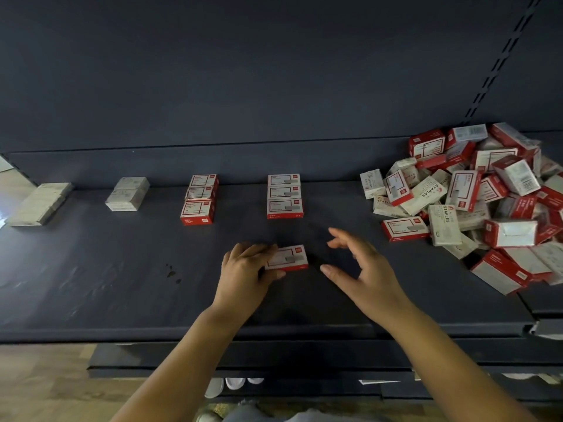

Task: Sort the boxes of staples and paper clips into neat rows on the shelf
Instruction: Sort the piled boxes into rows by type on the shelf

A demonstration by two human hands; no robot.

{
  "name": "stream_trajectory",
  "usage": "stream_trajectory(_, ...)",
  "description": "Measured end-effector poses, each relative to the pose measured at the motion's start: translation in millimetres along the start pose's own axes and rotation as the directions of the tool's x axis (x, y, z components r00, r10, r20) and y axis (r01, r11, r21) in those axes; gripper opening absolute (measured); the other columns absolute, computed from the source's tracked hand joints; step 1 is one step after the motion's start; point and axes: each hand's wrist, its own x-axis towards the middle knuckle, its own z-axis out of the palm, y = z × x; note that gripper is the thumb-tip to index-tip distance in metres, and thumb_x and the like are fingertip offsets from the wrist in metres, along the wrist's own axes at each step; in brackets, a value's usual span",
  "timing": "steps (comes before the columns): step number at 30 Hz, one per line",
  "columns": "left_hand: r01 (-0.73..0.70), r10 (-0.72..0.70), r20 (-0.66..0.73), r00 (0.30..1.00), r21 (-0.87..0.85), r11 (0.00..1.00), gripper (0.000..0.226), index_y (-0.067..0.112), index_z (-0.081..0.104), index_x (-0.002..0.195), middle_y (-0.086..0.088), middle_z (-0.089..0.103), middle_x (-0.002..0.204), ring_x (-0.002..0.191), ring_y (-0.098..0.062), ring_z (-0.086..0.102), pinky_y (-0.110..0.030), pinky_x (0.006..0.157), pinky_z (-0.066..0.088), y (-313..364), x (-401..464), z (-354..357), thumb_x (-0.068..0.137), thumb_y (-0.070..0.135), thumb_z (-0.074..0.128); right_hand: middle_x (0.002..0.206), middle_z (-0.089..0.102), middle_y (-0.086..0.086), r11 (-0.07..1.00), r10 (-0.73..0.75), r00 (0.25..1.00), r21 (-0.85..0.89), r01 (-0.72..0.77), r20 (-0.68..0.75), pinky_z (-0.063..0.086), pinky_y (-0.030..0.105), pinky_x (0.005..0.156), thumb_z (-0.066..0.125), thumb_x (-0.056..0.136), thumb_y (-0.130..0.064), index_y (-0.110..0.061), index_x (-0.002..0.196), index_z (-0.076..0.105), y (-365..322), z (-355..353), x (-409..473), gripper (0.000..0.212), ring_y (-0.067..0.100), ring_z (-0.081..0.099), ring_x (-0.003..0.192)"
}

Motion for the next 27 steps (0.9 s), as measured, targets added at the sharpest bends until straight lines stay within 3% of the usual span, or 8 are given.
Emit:
stream_trajectory(3,0.091,-0.099,0.078,0.992,0.096,0.991,0.044,0.028,0.051,0.133,-0.001,0.037,0.140,0.129,-0.028,0.027,-0.041,0.108,0.021,3,14,-1,0.090,0.030,0.058,0.116,0.055,-0.011,1.000,0.011,1.000,0.027,-0.011,-0.005,0.036,0.024,0.098,0.065,0.084,-0.023,-0.036,0.133,0.033,0,2,1,0.060,0.007,0.045,0.118)
stream_trajectory(5,0.132,-0.155,0.140,0.978,0.162,0.978,0.047,0.034,0.040,0.139,0.001,0.027,0.139,0.127,-0.024,0.021,-0.036,0.108,0.016,1,26,0,0.093,0.032,0.051,0.114,0.055,-0.013,0.999,0.017,1.000,0.030,-0.016,-0.008,0.036,0.026,0.098,0.065,0.084,-0.023,-0.032,0.136,0.032,0,3,2,0.062,0.007,0.046,0.117)
stream_trajectory(8,0.134,-0.153,0.156,0.976,0.125,0.983,0.047,0.029,0.039,0.140,0.000,0.037,0.131,0.121,-0.022,0.030,-0.034,0.107,0.019,-2,41,2,0.095,0.026,0.050,0.114,0.054,-0.012,1.000,0.019,1.000,0.017,-0.019,-0.004,0.037,0.026,0.097,0.065,0.084,-0.022,-0.029,0.139,0.032,1,3,2,0.064,0.008,0.046,0.117)
stream_trajectory(14,0.094,-0.095,-0.044,0.995,-0.023,0.995,0.030,0.013,0.066,0.115,-0.010,0.064,0.105,0.099,-0.029,0.056,-0.039,0.092,0.041,-7,52,10,0.085,0.009,0.063,0.115,0.054,-0.011,1.000,0.024,0.999,0.005,-0.024,-0.026,0.030,0.009,0.090,0.066,0.084,-0.020,-0.029,0.139,0.033,4,3,3,0.065,0.006,0.045,0.116)
stream_trajectory(20,0.094,-0.091,-0.088,0.992,0.023,0.995,0.029,0.015,0.065,0.116,-0.008,0.063,0.110,0.105,-0.028,0.054,-0.035,0.093,0.034,-9,51,14,0.087,0.014,0.062,0.112,0.055,-0.010,1.000,0.023,0.999,-0.016,-0.023,-0.049,0.032,0.018,0.091,0.066,0.083,-0.019,-0.025,0.139,0.034,6,-1,4,0.064,0.010,0.047,0.115)
stream_trajectory(27,0.143,-0.137,-0.079,0.987,0.073,0.987,0.033,0.018,0.060,0.123,-0.006,0.059,0.120,0.113,-0.027,0.048,-0.038,0.097,0.032,-6,51,11,0.091,0.021,0.057,0.118,0.051,-0.009,0.995,0.022,0.999,-0.092,-0.025,-0.035,0.027,0.003,0.086,0.065,0.085,-0.019,-0.023,0.140,0.034,8,-1,3,0.063,0.007,0.041,0.119)
